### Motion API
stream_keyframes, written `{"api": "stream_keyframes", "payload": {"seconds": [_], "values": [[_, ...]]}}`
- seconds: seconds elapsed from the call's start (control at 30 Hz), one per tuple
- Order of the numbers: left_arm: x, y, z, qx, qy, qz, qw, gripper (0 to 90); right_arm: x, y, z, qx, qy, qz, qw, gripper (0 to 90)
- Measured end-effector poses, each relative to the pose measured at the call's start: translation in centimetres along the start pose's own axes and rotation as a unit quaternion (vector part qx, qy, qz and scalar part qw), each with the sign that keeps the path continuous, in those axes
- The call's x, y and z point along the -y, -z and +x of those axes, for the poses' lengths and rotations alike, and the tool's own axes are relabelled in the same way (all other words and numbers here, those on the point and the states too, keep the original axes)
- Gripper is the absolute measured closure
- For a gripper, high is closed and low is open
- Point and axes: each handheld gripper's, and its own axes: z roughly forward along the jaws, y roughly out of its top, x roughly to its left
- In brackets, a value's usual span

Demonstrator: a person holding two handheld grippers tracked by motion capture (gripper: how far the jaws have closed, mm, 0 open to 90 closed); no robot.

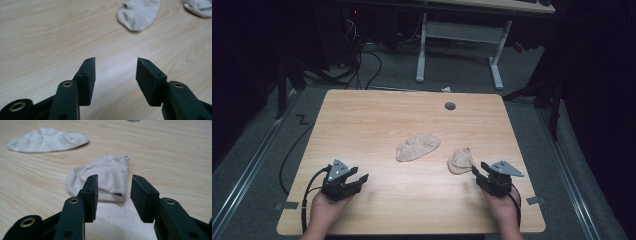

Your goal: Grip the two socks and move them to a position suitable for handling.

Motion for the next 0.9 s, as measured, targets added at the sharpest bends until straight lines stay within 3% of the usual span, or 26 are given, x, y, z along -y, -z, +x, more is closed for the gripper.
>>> {"api": "stream_keyframes", "payload": {"seconds": [0.1,0.23,0.5,0.7,0.9], "values": [[-0.2,-0.4,0.4,0.004,0.006,-0.009,0.9999,47.6,0.2,-0.3,0.3,0.002,0.019,0.011,0.9998,66.0],[-0.1,-1.4,0.5,-0.006,-0.01,0.008,0.9999,46.9,0.5,-0.3,0.1,0.002,0.016,0.017,0.9997,70.3],[-0.2,-1.2,0.3,-0.006,-0.001,0.004,1.0,47.4,0.4,-0.3,0.1,-0.005,0.016,0.018,0.9997,72.1],[-0.1,-0.7,0.9,0.0,0.017,-0.008,0.9998,48.3,-1.1,-0.7,2.0,-0.035,0.027,0.011,0.999,73.9],[0.1,-1.0,1.4,0.006,0.018,0.0,0.9998,48.1,-3.0,-2.9,4.7,-0.053,0.067,0.032,0.9958,78.9]]}}
